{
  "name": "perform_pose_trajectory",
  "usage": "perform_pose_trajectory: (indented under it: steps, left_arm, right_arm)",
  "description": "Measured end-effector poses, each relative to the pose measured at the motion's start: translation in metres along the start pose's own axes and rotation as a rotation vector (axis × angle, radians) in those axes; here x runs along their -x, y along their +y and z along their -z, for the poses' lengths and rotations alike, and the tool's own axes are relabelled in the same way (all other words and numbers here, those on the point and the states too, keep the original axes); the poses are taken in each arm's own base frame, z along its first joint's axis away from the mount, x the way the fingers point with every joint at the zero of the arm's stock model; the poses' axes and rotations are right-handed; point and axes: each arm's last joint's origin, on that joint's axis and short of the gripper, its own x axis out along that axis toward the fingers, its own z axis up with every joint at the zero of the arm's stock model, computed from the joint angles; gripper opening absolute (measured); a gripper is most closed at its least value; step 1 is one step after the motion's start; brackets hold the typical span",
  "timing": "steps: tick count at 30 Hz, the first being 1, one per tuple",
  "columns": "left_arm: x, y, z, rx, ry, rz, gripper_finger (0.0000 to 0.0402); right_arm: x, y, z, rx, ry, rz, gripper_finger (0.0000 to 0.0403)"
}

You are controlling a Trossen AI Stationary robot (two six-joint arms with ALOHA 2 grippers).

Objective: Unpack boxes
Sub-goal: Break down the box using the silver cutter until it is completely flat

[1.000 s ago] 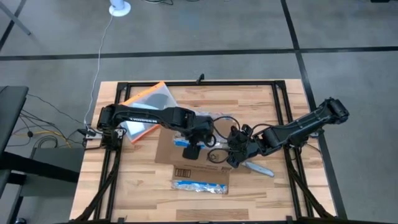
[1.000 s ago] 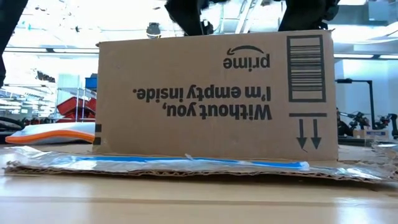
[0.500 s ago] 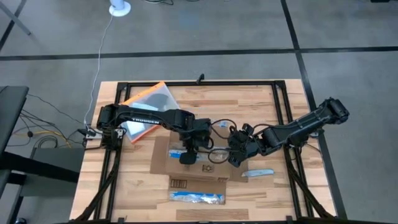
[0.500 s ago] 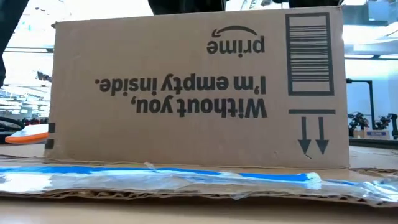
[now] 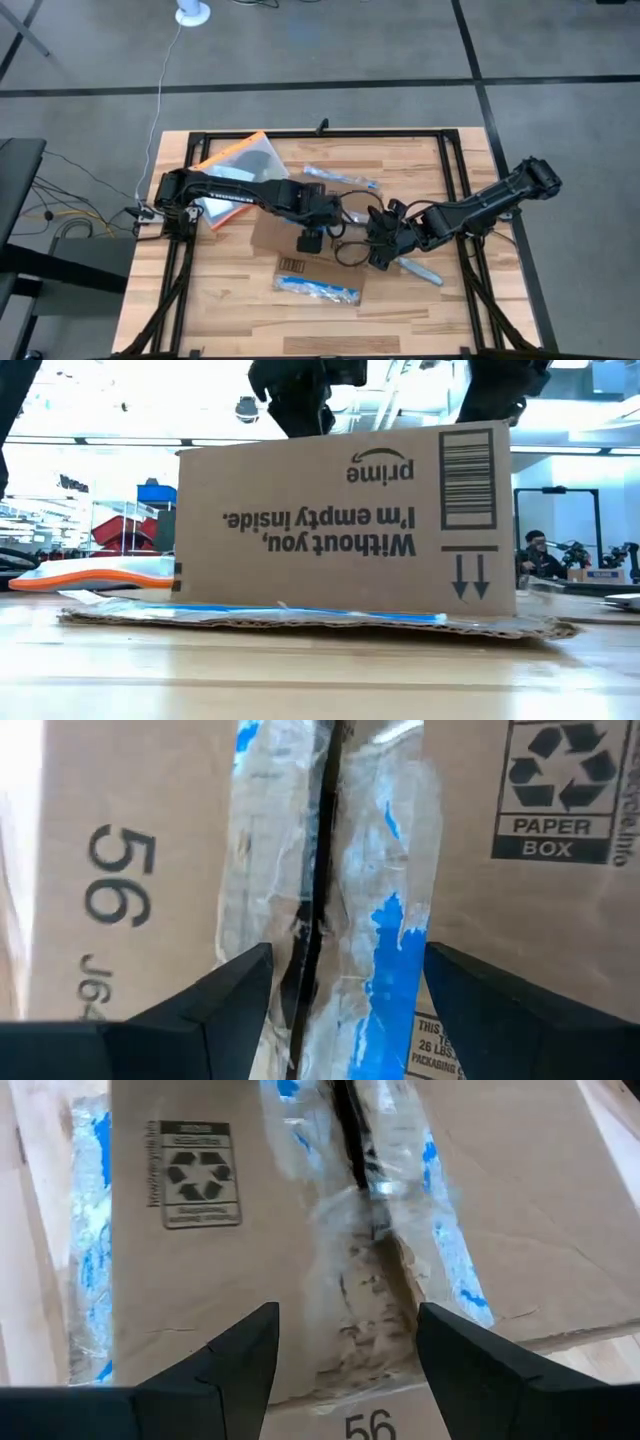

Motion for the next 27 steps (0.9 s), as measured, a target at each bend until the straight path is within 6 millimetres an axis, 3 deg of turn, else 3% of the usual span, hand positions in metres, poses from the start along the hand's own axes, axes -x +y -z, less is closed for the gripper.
perform_pose_trajectory:
  steps: [9, 27]
  left_arm:
    - [0.008, 0.003, -0.007, -0.006, -0.057, -0.219, 0.0246]
    - [0.0, 0.019, -0.018, 0.009, -0.125, -0.422, 0.0246]
  right_arm:
    - [0.002, 0.004, 0.002, -0.013, -0.003, -0.013, 0.0217]
    - [0.003, 0.006, 0.002, -0.032, -0.011, -0.023, 0.0217]
